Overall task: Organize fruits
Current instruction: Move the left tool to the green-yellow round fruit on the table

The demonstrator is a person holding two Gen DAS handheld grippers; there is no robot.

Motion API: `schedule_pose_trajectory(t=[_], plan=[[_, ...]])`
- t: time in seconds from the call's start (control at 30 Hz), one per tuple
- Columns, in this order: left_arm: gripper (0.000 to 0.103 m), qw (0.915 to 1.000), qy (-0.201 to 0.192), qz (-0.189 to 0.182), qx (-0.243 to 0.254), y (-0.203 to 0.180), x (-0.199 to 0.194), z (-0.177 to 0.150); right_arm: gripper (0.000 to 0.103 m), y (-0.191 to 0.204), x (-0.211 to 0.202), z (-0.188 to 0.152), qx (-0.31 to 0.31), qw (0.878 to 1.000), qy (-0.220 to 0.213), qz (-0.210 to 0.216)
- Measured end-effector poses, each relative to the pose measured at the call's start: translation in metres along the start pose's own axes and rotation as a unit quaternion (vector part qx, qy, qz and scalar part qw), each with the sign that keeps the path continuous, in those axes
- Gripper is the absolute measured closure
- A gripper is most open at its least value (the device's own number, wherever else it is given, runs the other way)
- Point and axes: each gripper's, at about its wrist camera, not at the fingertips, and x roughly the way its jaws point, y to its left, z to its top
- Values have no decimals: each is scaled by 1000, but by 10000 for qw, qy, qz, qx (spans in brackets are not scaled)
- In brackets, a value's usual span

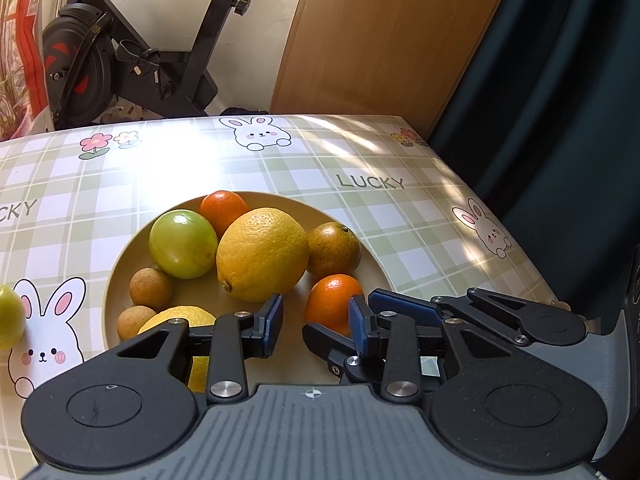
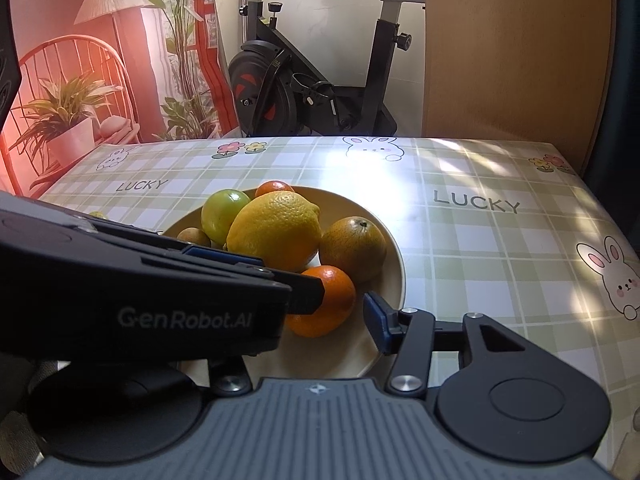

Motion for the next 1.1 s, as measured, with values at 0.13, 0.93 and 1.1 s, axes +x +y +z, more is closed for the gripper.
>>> schedule_pose_trajectory(t=[0.13,0.93,1.1], plan=[[65,10000,-59,8,-37,3,-14,-3,51,4,-6,-3,-18,10000,-13,8],[62,9864,-1195,1018,-484,132,-153,8,49,77,-35,39,-585,9935,-595,769],[52,9847,-1159,1110,-683,157,-155,6,49,109,-18,43,-867,9898,-518,1006]])
